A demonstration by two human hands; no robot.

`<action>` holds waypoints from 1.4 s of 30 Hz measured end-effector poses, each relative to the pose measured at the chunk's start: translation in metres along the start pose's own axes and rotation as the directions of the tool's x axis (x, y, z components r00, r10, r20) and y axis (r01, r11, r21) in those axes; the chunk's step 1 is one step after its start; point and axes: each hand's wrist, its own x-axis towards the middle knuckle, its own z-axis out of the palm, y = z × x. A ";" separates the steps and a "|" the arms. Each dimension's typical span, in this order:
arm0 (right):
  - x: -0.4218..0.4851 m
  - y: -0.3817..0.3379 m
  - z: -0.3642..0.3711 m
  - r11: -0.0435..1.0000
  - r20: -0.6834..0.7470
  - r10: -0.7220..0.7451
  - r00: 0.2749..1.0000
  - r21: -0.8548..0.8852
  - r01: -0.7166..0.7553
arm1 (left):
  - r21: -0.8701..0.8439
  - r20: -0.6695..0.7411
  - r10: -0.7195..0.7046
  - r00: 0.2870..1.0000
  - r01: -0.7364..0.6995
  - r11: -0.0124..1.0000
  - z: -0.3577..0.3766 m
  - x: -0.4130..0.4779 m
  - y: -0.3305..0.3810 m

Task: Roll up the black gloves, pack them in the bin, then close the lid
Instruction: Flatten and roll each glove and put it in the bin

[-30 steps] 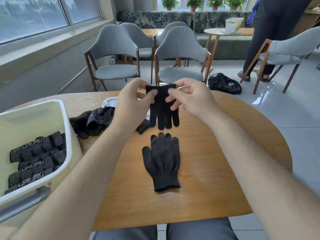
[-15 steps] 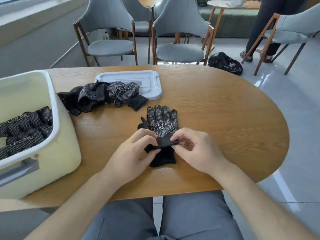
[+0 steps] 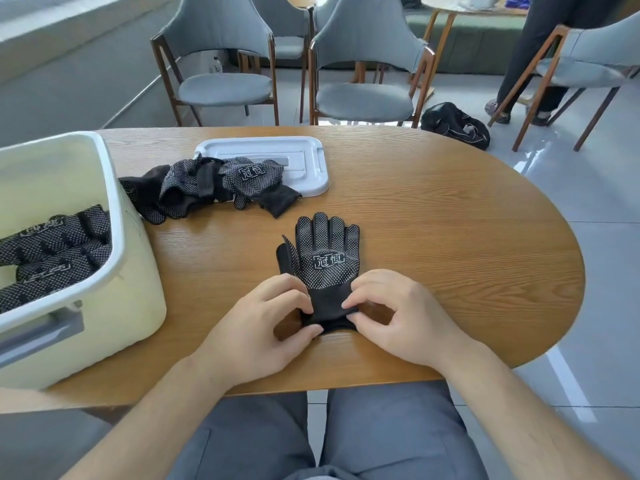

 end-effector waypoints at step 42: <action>0.103 -0.056 -0.068 0.886 -0.369 0.221 0.903 0.463 -0.028 | -0.777 -0.279 -0.532 0.799 0.139 0.615 -0.068 0.121 0.047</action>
